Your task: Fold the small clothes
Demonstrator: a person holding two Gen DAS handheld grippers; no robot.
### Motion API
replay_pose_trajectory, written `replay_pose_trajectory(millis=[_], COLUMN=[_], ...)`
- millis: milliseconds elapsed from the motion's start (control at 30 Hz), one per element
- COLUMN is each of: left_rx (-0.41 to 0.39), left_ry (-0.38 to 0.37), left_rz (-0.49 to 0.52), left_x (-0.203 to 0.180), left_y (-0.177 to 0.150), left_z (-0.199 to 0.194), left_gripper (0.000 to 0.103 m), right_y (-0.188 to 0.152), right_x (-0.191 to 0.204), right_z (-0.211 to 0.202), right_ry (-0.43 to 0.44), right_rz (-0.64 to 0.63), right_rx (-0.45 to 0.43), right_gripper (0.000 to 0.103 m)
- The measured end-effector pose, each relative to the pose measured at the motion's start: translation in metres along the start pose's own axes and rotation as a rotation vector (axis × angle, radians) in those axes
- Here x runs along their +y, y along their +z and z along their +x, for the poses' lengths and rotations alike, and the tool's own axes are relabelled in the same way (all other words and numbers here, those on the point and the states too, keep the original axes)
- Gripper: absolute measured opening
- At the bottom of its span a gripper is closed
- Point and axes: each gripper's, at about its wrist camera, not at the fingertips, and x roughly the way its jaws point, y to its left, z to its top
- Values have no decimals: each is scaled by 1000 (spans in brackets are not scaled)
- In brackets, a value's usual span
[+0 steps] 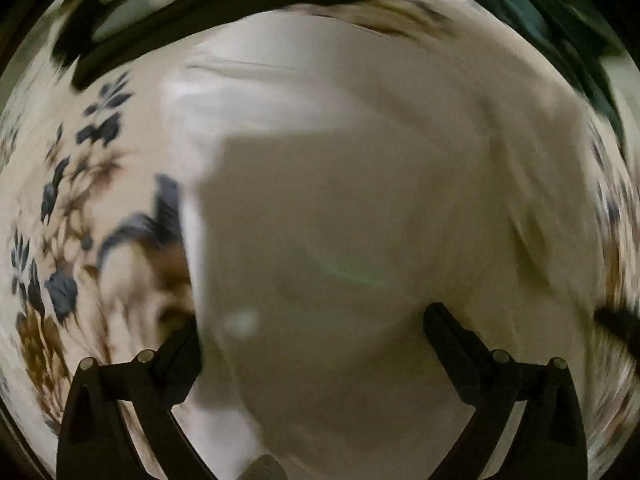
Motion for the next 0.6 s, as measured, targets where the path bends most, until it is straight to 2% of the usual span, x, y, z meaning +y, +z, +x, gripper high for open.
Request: replay_pose_trajectory(millis=[100,267,333,433,500,600], left_rx=[-2,-67,-92,-109,-97,-86], left_ry=[-5,-3,-6,42,83,129], left_rz=[-4,-198,-270,-289,-256,-179], left_x=[0,56,82,106,113,116], left_y=[-29,-36,-23,6,36,50], left_z=[-17,-53,-58,-47,-33,-23], left_gripper=[103,103,103,103,103,103], right_y=[2,25,26,22,18,13], right_x=[-2,27,42,60,64,65], right_z=[-8,-6,2,21,29,22], right_ry=[51,199,282,349,348,424], right_rz=[-6,-9,-9,15,57,83], right_rx=[20,44,91,167,197,157], right_gripper=[75,75,75,74,62,61])
